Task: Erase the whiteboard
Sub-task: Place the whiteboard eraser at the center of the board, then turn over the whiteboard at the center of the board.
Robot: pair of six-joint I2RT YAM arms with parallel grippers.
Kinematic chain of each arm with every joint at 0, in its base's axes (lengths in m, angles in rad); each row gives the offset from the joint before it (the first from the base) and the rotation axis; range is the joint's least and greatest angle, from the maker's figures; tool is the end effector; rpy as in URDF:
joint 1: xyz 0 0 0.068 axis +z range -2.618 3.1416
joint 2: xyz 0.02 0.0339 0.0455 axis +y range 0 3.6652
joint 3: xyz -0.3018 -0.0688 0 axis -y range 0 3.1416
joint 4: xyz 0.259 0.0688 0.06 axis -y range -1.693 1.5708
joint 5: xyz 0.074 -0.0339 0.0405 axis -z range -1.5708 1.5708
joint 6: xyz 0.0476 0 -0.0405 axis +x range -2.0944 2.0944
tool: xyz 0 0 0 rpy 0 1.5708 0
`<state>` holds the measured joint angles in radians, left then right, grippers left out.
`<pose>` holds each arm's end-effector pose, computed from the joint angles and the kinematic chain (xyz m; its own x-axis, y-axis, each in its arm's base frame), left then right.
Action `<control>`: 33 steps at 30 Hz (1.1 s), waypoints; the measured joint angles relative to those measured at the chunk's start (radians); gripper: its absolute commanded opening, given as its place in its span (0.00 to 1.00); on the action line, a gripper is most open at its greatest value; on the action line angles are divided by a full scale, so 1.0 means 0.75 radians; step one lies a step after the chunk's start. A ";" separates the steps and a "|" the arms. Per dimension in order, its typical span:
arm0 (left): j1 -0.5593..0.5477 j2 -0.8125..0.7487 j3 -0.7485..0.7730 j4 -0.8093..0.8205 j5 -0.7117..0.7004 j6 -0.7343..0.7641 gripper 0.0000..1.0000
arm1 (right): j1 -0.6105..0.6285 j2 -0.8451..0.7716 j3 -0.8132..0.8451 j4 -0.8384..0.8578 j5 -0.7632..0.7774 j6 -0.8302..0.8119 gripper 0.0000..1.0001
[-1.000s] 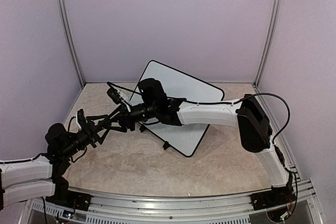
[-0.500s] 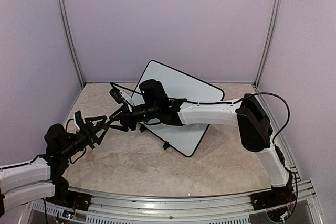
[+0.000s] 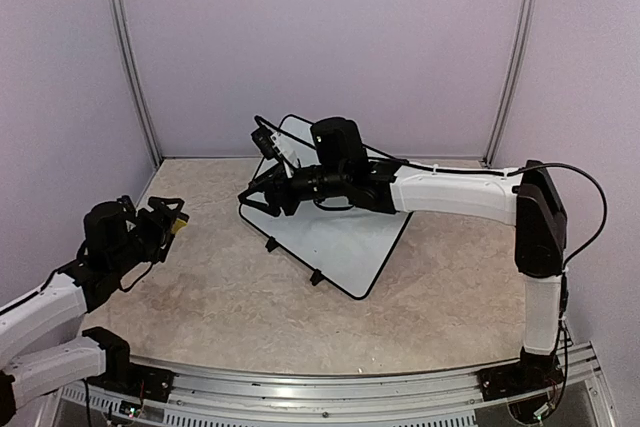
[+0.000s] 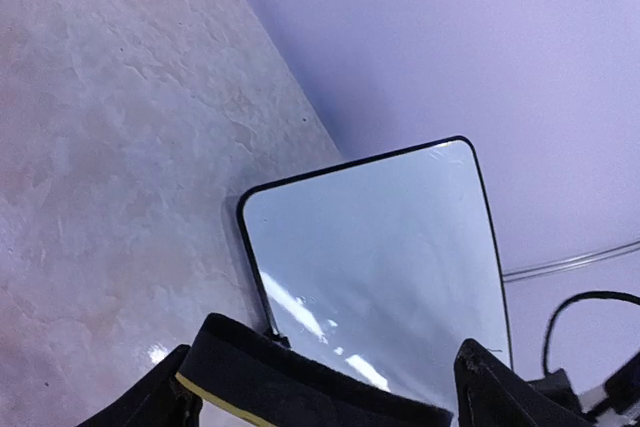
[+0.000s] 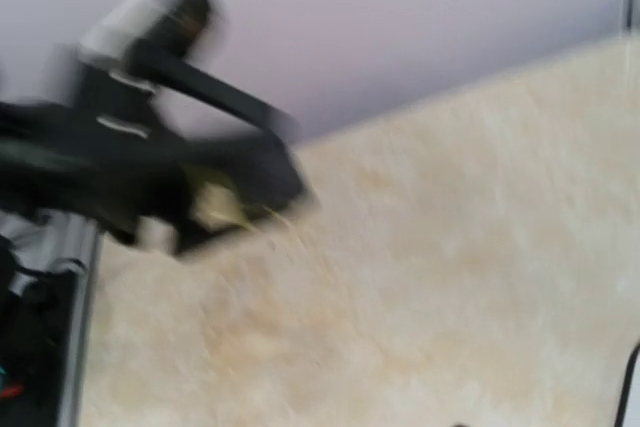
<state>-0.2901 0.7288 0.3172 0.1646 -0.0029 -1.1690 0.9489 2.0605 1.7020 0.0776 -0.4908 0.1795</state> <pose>0.1669 -0.0497 0.2361 -0.3524 -0.8553 -0.3799 -0.1048 0.4394 -0.8922 0.2946 0.4495 0.3130 -0.3340 -0.1957 -0.9220 -0.9361 0.1836 0.3001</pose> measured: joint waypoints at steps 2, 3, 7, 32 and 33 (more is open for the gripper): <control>0.020 0.120 0.050 -0.054 -0.018 0.025 0.99 | 0.011 -0.068 -0.016 -0.001 0.008 -0.012 0.51; 0.026 0.182 0.067 -0.080 -0.023 0.036 0.99 | 0.019 -0.108 -0.027 -0.001 0.012 -0.019 0.51; 0.035 0.331 0.084 -0.188 -0.039 0.070 0.99 | 0.047 -0.218 -0.068 0.003 0.022 -0.041 0.51; -0.251 0.571 0.523 -0.129 -0.158 0.479 0.97 | 0.077 -0.838 -0.675 -0.212 0.603 0.060 0.54; -0.307 0.646 0.569 -0.126 -0.187 0.524 0.97 | 0.077 -0.858 -0.702 -0.226 0.623 0.070 0.54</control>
<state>-0.5205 1.2137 0.7437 0.0700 -0.1432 -0.7761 1.0069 1.4170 1.1751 -0.0921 -0.0235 0.2321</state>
